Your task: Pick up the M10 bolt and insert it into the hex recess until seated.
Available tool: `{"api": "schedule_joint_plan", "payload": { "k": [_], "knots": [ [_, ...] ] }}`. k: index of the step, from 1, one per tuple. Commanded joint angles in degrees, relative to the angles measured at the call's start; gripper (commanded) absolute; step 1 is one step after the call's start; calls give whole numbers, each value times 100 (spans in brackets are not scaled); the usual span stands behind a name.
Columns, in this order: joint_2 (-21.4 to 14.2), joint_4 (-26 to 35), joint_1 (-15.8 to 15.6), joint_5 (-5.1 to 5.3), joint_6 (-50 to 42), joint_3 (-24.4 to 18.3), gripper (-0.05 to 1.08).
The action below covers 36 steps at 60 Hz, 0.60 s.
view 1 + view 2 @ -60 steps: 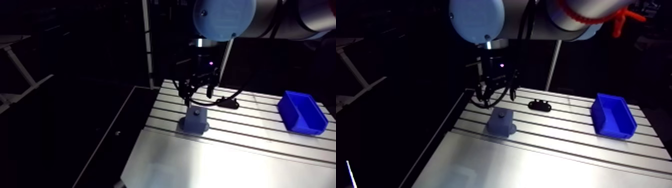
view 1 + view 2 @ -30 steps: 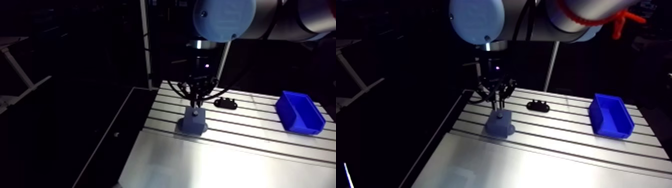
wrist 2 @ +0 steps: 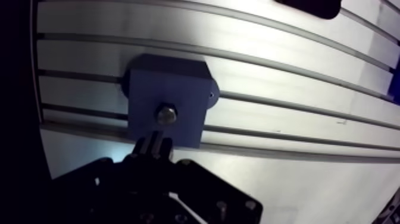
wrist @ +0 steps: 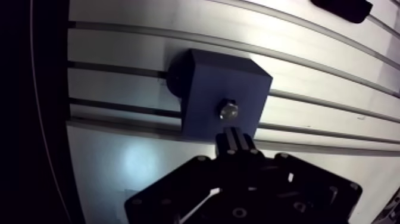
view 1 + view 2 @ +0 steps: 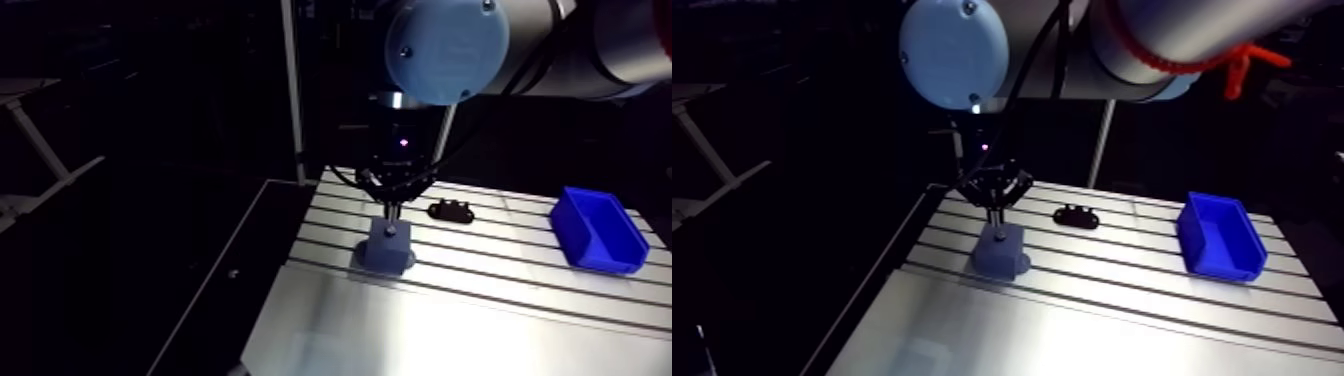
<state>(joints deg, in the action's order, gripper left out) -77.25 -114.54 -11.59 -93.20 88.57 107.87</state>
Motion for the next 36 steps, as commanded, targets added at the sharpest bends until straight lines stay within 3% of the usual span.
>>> {"api": "schedule_joint_plan", "payload": {
  "k": [1, 36],
  "knots": [
    [-16, -195, 15, 15, -398, 89, 108],
    [29, -205, 7, -1, -530, 141, 108]
  ]
}}
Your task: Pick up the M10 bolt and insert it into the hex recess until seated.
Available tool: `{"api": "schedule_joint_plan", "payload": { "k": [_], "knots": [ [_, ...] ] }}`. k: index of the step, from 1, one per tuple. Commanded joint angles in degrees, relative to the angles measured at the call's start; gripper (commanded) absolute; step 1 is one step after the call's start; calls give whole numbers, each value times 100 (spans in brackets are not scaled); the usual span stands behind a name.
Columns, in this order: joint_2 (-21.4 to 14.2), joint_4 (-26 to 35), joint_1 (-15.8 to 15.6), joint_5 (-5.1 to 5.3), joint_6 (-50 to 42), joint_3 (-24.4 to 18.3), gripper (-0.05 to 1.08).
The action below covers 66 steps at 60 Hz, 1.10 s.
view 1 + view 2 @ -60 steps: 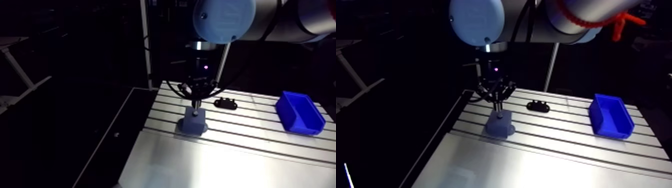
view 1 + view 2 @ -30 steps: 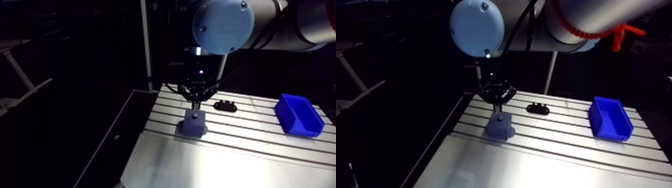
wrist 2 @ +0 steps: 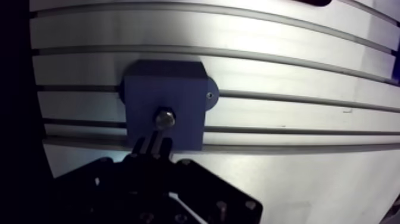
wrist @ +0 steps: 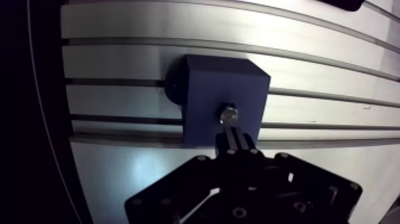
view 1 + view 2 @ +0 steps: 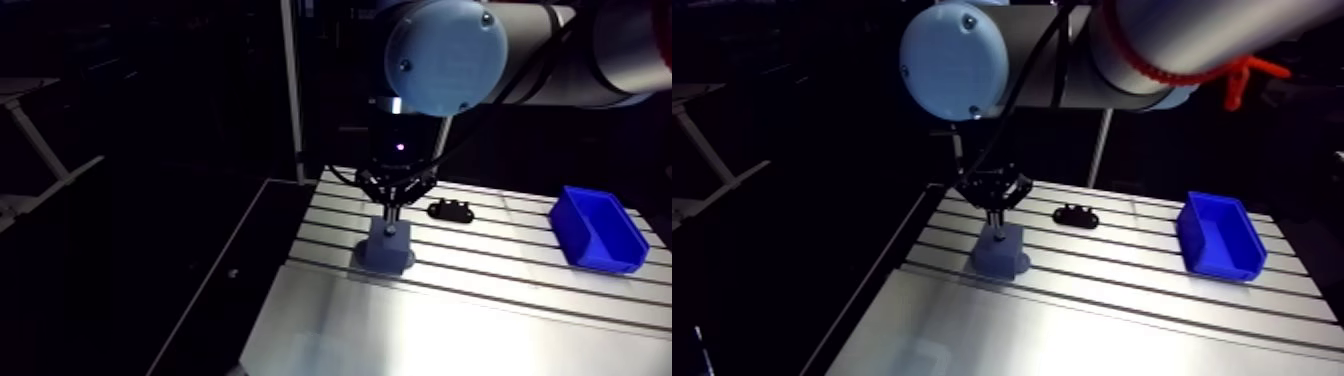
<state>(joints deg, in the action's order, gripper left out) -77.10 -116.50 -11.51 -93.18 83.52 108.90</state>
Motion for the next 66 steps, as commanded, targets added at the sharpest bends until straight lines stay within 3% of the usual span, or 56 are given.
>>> {"api": "schedule_joint_plan", "payload": {
  "k": [1, 66],
  "knots": [
    [16, -9, -1, -2, -25, 54, 108],
    [121, -288, -1, -20, -24, 241, 108]
  ]
}}
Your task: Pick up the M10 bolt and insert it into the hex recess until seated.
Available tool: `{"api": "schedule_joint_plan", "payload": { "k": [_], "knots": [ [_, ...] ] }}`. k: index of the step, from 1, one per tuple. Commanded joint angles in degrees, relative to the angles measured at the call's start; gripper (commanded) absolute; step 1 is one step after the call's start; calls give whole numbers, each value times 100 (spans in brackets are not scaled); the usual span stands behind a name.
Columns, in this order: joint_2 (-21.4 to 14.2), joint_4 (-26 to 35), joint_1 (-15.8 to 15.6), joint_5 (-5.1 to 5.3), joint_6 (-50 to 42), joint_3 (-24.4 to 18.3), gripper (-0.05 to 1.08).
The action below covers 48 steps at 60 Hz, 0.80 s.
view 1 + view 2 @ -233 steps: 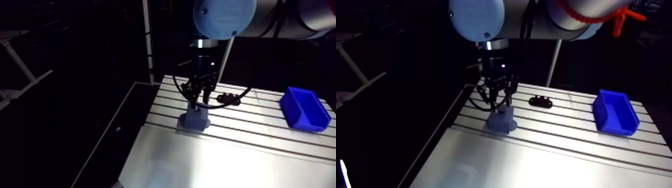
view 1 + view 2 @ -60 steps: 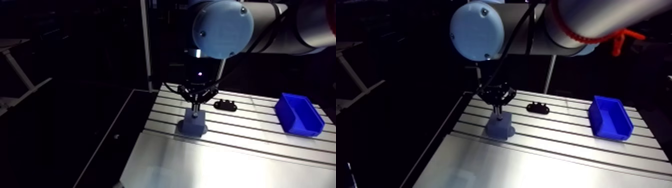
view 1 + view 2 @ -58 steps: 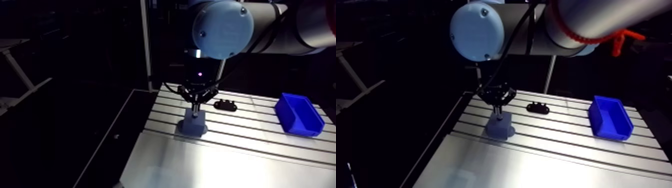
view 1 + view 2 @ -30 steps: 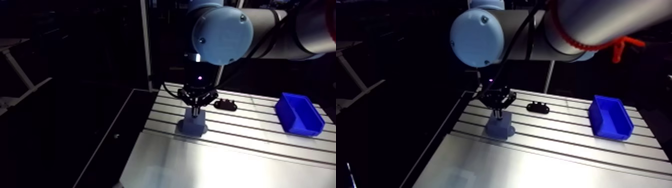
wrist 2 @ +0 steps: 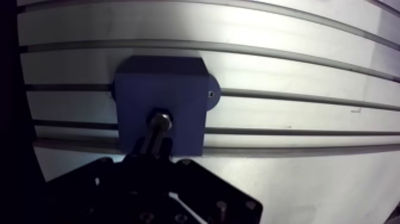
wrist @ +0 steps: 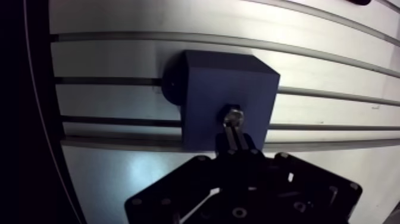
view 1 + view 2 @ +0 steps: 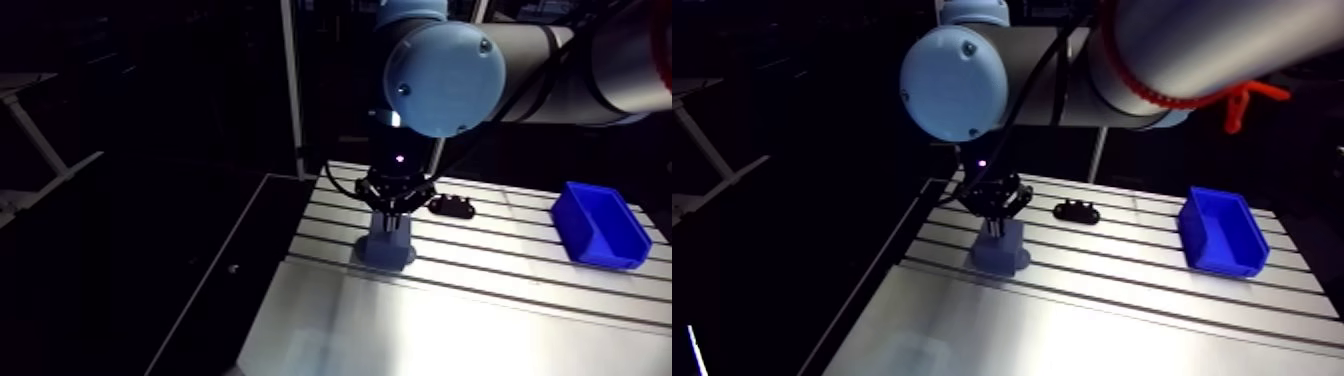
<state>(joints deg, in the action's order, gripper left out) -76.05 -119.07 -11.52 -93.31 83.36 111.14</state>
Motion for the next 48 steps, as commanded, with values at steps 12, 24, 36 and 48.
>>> {"api": "schedule_joint_plan", "payload": {
  "k": [12, 24, 36, 48],
  "knots": [
    [69, -139, 0, 2, 9, 17, 108],
    [94, -139, 0, 2, 18, 17, 108],
    [95, -139, 0, 2, 18, 17, 108],
    [112, -139, 0, 10, 35, 17, 108]
  ]
}}
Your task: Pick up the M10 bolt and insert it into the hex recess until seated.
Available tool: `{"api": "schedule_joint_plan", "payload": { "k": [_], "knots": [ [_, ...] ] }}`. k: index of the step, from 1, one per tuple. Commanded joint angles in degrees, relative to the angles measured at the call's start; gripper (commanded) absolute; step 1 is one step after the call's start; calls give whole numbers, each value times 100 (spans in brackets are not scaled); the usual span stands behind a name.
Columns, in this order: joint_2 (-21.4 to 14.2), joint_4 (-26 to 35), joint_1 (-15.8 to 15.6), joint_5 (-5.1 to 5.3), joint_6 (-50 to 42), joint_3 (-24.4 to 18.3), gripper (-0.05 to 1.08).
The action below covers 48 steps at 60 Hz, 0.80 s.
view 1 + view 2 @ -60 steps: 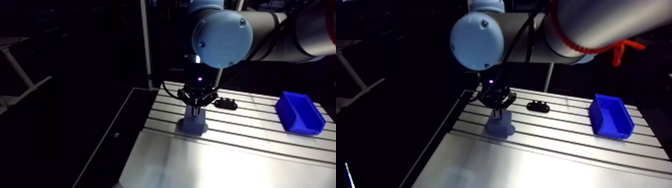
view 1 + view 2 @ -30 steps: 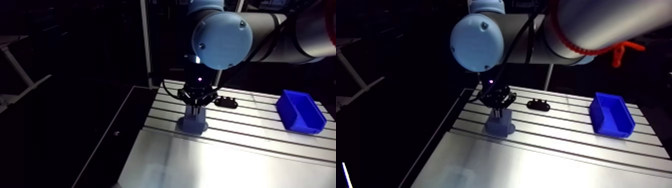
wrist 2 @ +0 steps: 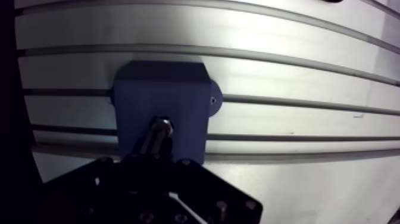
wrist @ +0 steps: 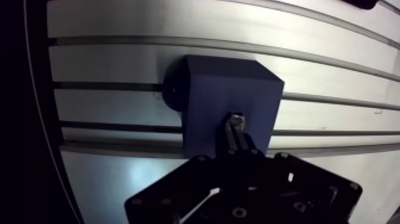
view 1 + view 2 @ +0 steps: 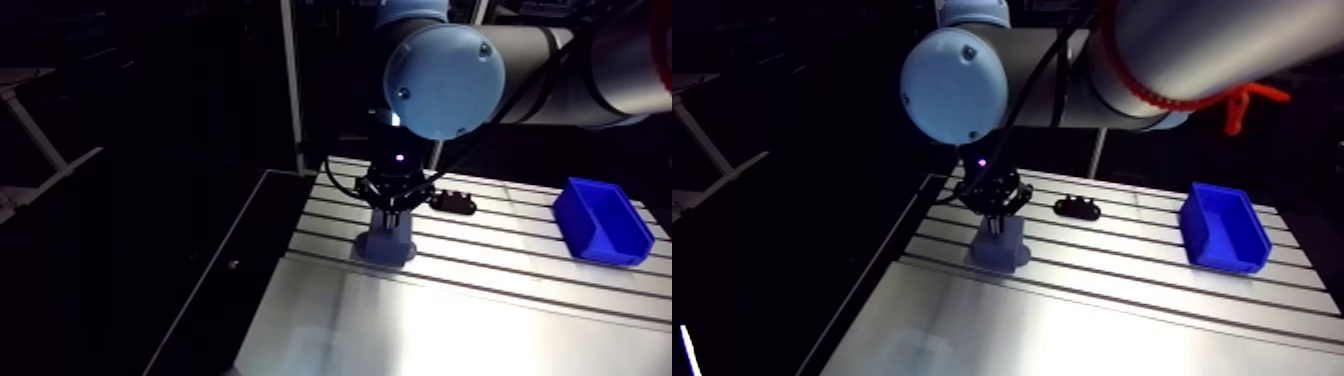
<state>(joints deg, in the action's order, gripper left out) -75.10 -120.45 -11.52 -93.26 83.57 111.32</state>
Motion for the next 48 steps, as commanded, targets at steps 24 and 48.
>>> {"api": "schedule_joint_plan", "payload": {
  "k": [24, 48],
  "knots": [
    [36, -1, 0, 5, 23, 18, 108],
    [-104, 34, 0, 7, 41, -104, 108]
  ]
}}
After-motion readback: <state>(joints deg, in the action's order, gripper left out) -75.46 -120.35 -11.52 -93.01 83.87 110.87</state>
